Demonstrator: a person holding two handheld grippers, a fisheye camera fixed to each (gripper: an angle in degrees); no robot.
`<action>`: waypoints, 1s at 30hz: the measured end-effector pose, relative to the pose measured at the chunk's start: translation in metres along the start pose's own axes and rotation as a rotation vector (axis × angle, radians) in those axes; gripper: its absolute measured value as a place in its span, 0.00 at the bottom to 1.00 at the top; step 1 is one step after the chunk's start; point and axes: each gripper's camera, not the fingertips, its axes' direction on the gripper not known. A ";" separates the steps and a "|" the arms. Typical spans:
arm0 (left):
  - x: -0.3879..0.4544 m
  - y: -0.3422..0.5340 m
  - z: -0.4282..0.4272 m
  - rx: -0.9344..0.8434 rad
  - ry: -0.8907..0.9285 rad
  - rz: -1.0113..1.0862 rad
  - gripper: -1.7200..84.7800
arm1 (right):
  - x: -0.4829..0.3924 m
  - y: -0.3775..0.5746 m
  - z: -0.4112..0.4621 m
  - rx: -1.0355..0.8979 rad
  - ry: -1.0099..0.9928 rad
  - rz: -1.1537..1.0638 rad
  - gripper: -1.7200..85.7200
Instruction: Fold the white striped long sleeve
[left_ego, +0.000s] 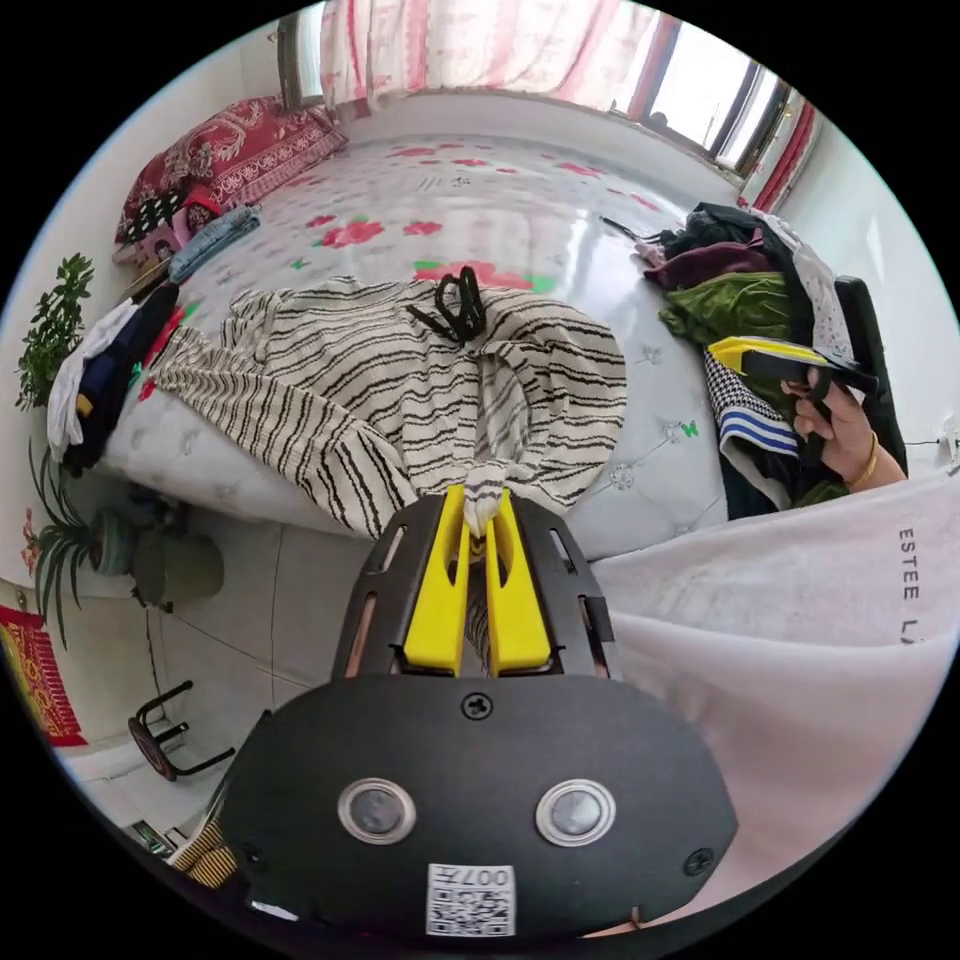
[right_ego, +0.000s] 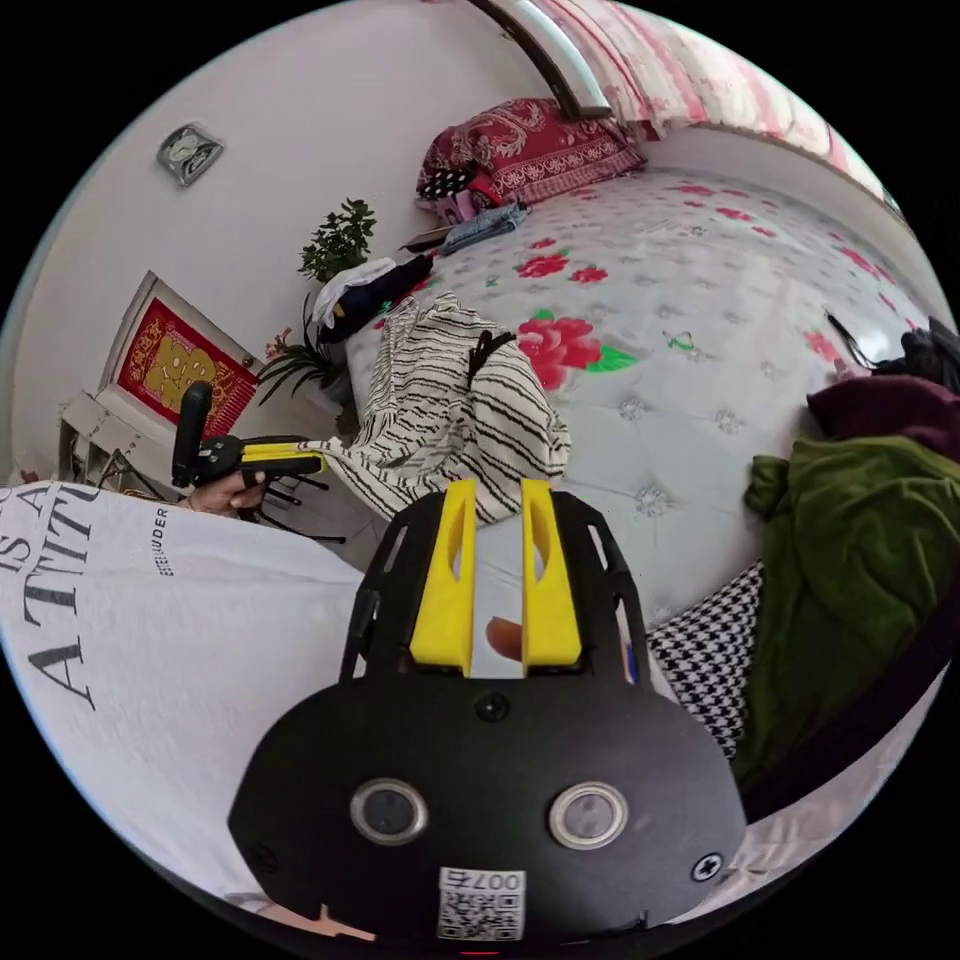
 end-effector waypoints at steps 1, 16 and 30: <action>0.000 0.001 0.000 0.001 -0.005 0.004 0.01 | -0.001 0.000 0.007 -0.023 0.011 -0.017 0.08; -0.063 -0.004 -0.060 0.221 0.135 -0.104 0.01 | -0.091 -0.061 0.150 -0.169 -0.096 -0.318 0.16; -0.098 0.020 -0.051 0.201 0.119 -0.124 0.01 | -0.086 -0.087 0.157 -0.129 -0.274 -0.264 0.03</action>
